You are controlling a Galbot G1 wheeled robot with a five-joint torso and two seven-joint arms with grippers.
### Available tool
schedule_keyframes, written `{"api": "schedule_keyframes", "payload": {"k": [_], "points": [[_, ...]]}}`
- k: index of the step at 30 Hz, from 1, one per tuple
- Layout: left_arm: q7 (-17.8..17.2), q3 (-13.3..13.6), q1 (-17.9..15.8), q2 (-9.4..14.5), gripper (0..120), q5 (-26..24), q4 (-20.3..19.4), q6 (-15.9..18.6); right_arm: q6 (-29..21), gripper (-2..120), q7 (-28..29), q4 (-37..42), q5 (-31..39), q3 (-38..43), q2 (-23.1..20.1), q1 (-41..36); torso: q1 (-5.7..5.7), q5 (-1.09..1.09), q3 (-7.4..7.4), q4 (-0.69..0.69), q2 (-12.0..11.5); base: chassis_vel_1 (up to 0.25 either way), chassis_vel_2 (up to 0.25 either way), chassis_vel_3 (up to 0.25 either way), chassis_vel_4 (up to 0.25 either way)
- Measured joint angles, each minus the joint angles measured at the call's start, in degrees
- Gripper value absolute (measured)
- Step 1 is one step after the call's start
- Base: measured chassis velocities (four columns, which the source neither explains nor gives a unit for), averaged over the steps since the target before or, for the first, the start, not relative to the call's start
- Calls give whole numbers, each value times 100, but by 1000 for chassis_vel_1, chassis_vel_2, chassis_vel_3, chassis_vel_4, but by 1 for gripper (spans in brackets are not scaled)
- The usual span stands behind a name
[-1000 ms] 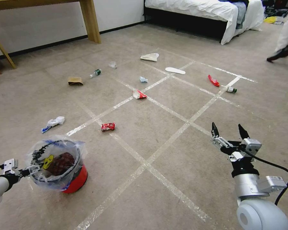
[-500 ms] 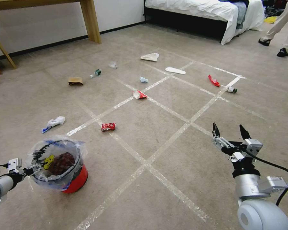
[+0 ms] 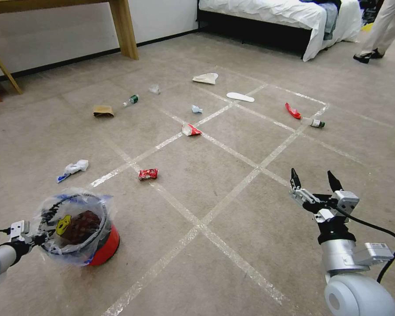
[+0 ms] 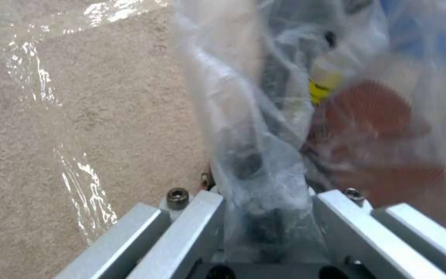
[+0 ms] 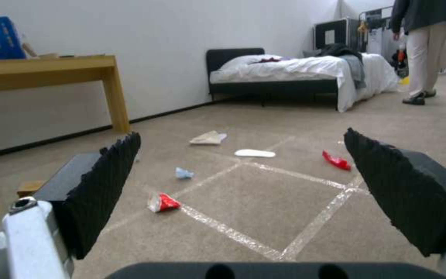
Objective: Pick up the trash bin and place the garbage on the floor into it.
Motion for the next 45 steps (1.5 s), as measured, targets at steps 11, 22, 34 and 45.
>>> {"api": "schedule_keyframes", "payload": {"k": [11, 22, 34, 45], "points": [[-343, -395, 97, -130, 1, -449, -399, 208, 21, 100, 43, 2, 88, -23, -20, -21, 0, 1, 0, 1, 0, 0, 0, 0, 0], [-623, -714, 262, -155, 1, -821, -1017, 352, -120, 100, 104, -18, 301, 61, -129, 111, 0, 3, 0, 1, 0, 0, 0, 0, 0], [-810, -884, 252, -146, 1, -1096, -1415, 364, -327, 100, 146, -76, 400, -37, -145, 230, 0, 2, 0, 2, 0, 0, 0, 0, 0], [-875, -1038, 265, -137, 1, -1315, -1462, 359, -482, 100, 212, 24, 445, -8, -162, 288, 0, 2, 0, 2, 0, 0, 0, 0, 0]]}}
